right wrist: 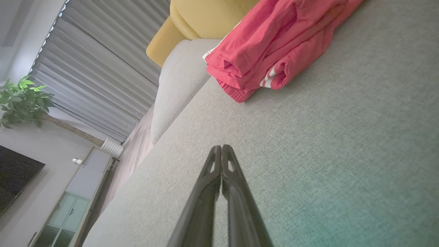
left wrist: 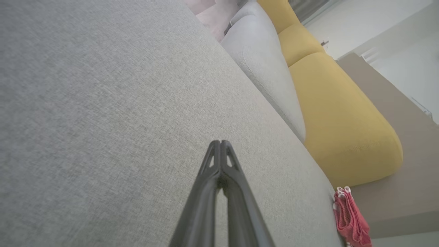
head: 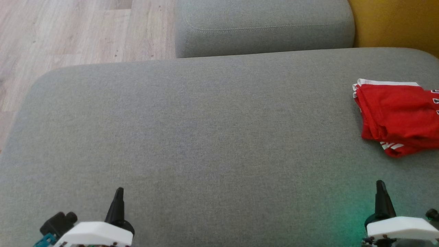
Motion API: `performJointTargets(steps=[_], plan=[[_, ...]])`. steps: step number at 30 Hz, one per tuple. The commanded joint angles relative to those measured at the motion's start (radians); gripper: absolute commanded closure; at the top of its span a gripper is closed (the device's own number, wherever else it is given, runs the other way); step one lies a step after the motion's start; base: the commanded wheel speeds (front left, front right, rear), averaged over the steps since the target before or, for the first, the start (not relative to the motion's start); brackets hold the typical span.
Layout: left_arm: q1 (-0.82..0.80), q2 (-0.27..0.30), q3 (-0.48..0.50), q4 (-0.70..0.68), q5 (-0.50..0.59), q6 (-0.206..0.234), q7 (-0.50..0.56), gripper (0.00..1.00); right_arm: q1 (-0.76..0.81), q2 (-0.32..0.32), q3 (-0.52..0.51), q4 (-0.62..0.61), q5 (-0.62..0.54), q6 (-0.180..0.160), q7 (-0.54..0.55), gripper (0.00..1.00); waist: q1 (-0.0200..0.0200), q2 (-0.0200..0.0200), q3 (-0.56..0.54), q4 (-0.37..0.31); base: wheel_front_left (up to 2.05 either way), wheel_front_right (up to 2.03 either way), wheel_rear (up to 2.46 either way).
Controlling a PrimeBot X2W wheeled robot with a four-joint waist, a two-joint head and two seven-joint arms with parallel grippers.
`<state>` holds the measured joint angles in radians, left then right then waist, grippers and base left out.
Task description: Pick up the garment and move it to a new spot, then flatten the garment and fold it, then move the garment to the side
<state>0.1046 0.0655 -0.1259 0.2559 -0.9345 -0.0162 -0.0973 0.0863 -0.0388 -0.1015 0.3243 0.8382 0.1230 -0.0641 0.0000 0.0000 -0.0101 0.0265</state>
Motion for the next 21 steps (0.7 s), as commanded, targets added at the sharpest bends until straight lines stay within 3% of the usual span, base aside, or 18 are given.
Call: performJointTargets(steps=[1,21], plan=[[-0.057,0.015,0.028,-0.028,-0.025,-0.009,0.006,1.00,-0.059,-0.006,0.008,-0.035,0.027,0.004,0.004,1.00,0.0000,0.0000,0.000,0.000,0.00,0.00,0.00],[-0.110,0.015,0.086,-0.023,-0.262,-0.045,0.065,1.00,-0.106,-0.008,0.001,-0.051,0.285,0.005,0.064,1.00,0.0000,0.0000,0.005,-0.009,0.00,0.00,0.00]])
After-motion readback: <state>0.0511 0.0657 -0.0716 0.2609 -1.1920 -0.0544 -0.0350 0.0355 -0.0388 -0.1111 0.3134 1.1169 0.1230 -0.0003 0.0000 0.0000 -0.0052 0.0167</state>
